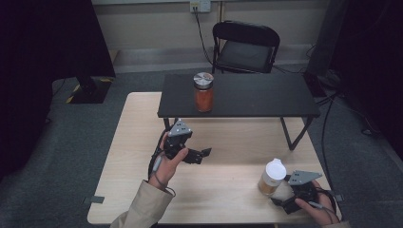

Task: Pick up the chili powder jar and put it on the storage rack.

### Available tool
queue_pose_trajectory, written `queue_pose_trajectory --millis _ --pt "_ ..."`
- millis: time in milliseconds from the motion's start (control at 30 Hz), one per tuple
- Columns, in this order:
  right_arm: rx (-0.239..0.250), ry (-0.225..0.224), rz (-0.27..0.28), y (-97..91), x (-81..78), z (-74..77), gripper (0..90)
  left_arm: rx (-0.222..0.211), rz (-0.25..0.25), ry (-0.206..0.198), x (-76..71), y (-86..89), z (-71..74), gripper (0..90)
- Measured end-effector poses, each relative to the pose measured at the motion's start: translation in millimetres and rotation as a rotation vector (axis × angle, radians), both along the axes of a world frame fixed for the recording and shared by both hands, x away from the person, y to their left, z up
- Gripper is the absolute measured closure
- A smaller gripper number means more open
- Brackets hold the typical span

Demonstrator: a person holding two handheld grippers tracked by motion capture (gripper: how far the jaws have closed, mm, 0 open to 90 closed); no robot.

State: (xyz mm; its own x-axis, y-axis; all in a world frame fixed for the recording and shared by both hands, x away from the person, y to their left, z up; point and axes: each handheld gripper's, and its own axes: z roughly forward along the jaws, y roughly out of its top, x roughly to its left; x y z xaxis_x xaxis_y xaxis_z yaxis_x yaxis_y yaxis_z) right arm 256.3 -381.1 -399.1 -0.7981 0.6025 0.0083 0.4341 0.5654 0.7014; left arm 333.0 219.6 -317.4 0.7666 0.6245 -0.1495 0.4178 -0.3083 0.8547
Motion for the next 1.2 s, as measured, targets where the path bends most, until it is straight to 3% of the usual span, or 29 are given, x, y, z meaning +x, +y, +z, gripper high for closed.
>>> queue_pose_trajectory --millis 233,633,1200 --pt "0.0 0.0 0.0 0.0 0.0 0.0 0.0 0.0 0.019 0.01 -6.8 7.2 -17.0 2.5" --pt "0.0 0.0 0.0 0.0 0.0 0.0 0.0 0.026 0.031 0.0 -16.4 2.2 -29.1 2.5" --pt "0.0 0.0 0.0 0.0 0.0 -0.1 0.0 0.055 0.05 0.009 -31.9 10.3 -52.0 2.4"
